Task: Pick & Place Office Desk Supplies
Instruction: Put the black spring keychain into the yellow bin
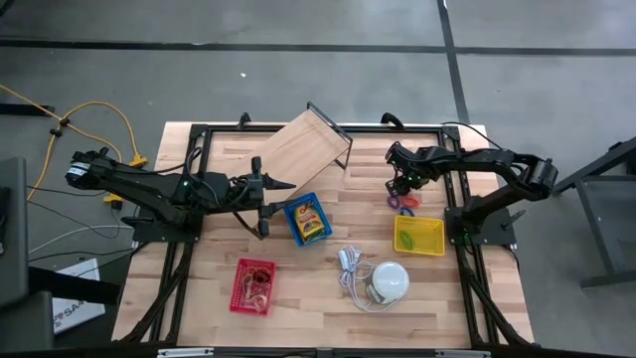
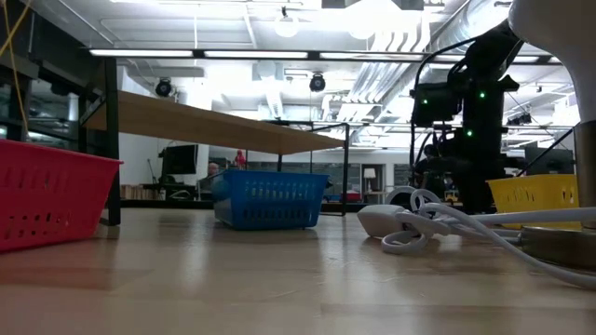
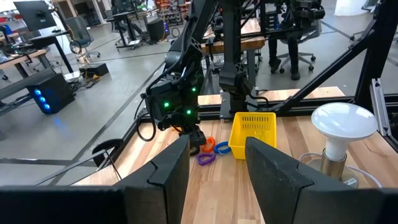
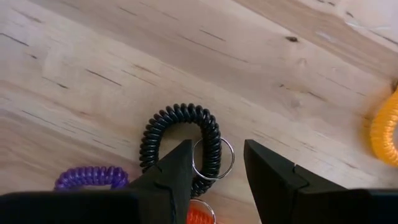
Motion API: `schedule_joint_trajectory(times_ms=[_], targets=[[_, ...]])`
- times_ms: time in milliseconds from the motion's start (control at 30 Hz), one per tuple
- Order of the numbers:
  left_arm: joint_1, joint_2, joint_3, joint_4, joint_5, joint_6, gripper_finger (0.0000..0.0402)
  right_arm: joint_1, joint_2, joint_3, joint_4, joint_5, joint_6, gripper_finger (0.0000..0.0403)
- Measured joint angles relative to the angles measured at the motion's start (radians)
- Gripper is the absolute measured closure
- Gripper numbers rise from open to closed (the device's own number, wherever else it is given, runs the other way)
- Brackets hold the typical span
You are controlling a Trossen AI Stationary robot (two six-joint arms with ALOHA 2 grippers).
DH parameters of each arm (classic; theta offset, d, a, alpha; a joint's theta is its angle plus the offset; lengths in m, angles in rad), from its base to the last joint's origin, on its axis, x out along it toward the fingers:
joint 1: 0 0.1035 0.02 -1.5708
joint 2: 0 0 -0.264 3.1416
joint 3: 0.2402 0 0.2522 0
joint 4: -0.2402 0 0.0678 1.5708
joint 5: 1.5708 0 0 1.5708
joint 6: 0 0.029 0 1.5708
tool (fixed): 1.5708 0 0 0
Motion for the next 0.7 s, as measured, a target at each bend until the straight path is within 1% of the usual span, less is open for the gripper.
schedule_joint_trajectory(times_ms=[367,700], targets=[[0.0,0.0,0.0,0.0,0.0,0.0,0.0252,0.003,0.0,0.0,0.001,-0.041,0.003,0.027],[0.0,0.0,0.0,0.0,0.0,0.0,0.0252,-0.006,0.0,0.0,0.034,-0.038,-0.006,0.027]])
